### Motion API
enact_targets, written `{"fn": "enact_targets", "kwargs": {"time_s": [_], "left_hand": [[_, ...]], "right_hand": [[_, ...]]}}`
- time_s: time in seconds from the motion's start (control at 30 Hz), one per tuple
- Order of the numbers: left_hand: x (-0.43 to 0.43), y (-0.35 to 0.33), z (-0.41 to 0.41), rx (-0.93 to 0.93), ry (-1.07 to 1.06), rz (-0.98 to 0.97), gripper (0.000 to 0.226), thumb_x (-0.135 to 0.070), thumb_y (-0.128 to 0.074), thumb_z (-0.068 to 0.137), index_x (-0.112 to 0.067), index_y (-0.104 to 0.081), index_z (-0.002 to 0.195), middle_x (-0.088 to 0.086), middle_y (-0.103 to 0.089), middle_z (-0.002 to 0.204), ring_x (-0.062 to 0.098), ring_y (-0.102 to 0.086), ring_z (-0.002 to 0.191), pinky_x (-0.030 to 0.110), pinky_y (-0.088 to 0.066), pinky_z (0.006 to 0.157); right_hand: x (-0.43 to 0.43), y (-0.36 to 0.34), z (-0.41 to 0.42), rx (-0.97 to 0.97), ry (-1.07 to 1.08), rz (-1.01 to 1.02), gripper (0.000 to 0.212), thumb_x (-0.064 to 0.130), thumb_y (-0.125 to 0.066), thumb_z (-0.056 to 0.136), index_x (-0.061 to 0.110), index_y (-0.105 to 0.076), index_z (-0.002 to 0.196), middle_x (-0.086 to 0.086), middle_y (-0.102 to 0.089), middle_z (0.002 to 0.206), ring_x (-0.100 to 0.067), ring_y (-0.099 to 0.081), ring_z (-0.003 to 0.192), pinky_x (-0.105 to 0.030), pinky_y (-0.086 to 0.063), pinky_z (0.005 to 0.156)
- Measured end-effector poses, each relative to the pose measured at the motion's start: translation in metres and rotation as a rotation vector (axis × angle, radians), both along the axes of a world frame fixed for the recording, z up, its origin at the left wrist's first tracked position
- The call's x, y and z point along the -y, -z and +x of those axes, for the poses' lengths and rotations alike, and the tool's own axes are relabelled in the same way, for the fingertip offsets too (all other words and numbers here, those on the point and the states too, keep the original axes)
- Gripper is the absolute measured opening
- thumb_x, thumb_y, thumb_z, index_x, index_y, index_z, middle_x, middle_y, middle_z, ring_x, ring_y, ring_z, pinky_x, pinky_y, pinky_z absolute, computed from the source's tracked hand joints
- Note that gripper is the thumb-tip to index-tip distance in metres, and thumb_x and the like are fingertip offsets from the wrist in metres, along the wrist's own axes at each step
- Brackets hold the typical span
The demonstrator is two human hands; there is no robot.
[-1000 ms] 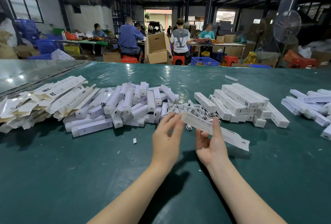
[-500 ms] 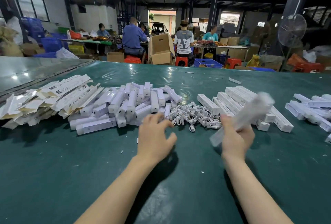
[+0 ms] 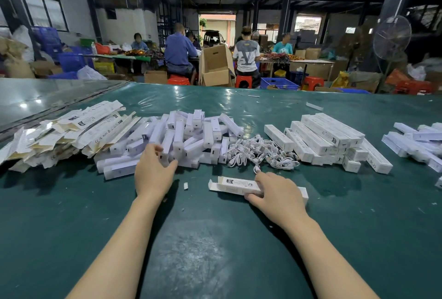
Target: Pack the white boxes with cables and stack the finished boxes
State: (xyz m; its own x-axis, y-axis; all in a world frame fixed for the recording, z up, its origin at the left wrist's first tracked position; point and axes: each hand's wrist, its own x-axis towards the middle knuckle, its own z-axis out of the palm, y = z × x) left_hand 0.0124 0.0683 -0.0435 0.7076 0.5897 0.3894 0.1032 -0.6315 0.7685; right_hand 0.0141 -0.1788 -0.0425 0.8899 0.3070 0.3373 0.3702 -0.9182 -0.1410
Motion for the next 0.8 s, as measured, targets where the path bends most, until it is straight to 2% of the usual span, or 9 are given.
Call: {"fn": "enact_targets", "kwargs": {"time_s": [0.07, 0.13, 0.23, 0.33, 0.4, 0.5, 0.63, 0.73, 0.8], "left_hand": [[-0.001, 0.001, 0.0, 0.017, -0.041, -0.046, 0.029, -0.025, -0.069, 0.079, -0.017, -0.044, 0.092, -0.001, -0.054, 0.091, 0.023, -0.051, 0.085, 0.03, -0.032, 0.067], [0.002, -0.002, -0.001, 0.095, -0.104, -0.114, 0.023, -0.024, -0.066, 0.082, -0.017, -0.047, 0.092, -0.001, -0.055, 0.087, 0.022, -0.05, 0.078, 0.029, -0.032, 0.067], [0.004, -0.013, -0.006, 0.389, -0.215, -0.26, 0.011, -0.016, -0.054, 0.087, -0.012, -0.056, 0.097, -0.001, -0.055, 0.086, 0.018, -0.05, 0.077, 0.03, -0.038, 0.068], [0.009, -0.026, -0.012, 0.55, -0.056, -0.386, 0.01, -0.014, -0.053, 0.089, -0.014, -0.059, 0.081, -0.002, -0.063, 0.074, 0.017, -0.062, 0.069, 0.034, -0.053, 0.068], [0.017, -0.032, -0.014, 0.472, 0.201, -0.5, 0.02, -0.009, -0.055, 0.088, -0.019, -0.061, 0.073, -0.01, -0.063, 0.056, 0.007, -0.061, 0.049, 0.024, -0.053, 0.054], [0.035, -0.033, -0.016, 0.256, 0.492, -0.58, 0.03, 0.0, -0.055, 0.086, -0.018, -0.065, 0.065, -0.008, -0.06, 0.048, 0.008, -0.054, 0.038, 0.019, -0.05, 0.044], [0.038, -0.026, -0.014, 0.155, 0.512, -0.572, 0.032, 0.003, -0.053, 0.086, -0.015, -0.066, 0.063, -0.004, -0.056, 0.047, 0.009, -0.05, 0.037, 0.019, -0.049, 0.043], [0.032, -0.029, -0.014, 0.186, 0.457, -0.59, 0.026, -0.002, -0.052, 0.088, -0.013, -0.066, 0.069, 0.006, -0.055, 0.057, 0.008, -0.051, 0.037, 0.016, -0.044, 0.04], [0.029, -0.03, -0.013, 0.216, 0.417, -0.578, 0.025, -0.003, -0.051, 0.089, -0.013, -0.065, 0.07, 0.007, -0.052, 0.055, 0.006, -0.049, 0.035, 0.012, -0.038, 0.035]], "right_hand": [[0.0, -0.001, 0.0, 0.013, -0.047, 0.024, 0.029, 0.048, -0.055, 0.083, 0.023, -0.043, 0.091, 0.001, -0.062, 0.1, -0.024, -0.055, 0.095, -0.033, -0.032, 0.073], [-0.002, 0.001, 0.0, 0.053, -0.066, 0.066, 0.03, 0.046, -0.058, 0.081, 0.025, -0.037, 0.09, 0.003, -0.062, 0.094, -0.024, -0.055, 0.093, -0.033, -0.028, 0.079], [0.0, 0.003, 0.004, 0.159, -0.018, 0.11, 0.026, 0.044, -0.056, 0.083, 0.027, -0.041, 0.094, 0.007, -0.058, 0.09, -0.02, -0.052, 0.094, -0.032, -0.021, 0.081], [0.004, 0.006, 0.007, 0.206, 0.045, 0.139, 0.025, 0.044, -0.053, 0.085, 0.029, -0.052, 0.105, 0.008, -0.058, 0.094, -0.018, -0.051, 0.097, -0.031, -0.019, 0.083], [0.005, 0.006, 0.008, 0.212, 0.051, 0.173, 0.027, 0.044, -0.056, 0.084, 0.031, -0.056, 0.108, 0.008, -0.059, 0.094, -0.017, -0.052, 0.097, -0.03, -0.018, 0.084], [0.006, 0.003, 0.006, 0.209, 0.034, 0.249, 0.025, 0.042, -0.062, 0.081, 0.032, -0.061, 0.104, 0.007, -0.061, 0.089, -0.017, -0.053, 0.094, -0.03, -0.019, 0.08], [0.006, -0.001, 0.001, 0.132, -0.066, 0.291, 0.023, 0.038, -0.068, 0.077, 0.034, -0.066, 0.1, 0.009, -0.054, 0.077, -0.017, -0.053, 0.088, -0.031, -0.023, 0.075], [0.006, -0.005, 0.0, 0.092, -0.124, 0.393, 0.023, 0.032, -0.073, 0.073, 0.032, -0.069, 0.096, 0.01, -0.052, 0.071, -0.019, -0.053, 0.081, -0.033, -0.032, 0.076], [0.006, -0.006, -0.001, 0.092, -0.131, 0.44, 0.024, 0.029, -0.076, 0.071, 0.03, -0.07, 0.094, 0.011, -0.051, 0.068, -0.02, -0.054, 0.078, -0.036, -0.036, 0.076]]}}
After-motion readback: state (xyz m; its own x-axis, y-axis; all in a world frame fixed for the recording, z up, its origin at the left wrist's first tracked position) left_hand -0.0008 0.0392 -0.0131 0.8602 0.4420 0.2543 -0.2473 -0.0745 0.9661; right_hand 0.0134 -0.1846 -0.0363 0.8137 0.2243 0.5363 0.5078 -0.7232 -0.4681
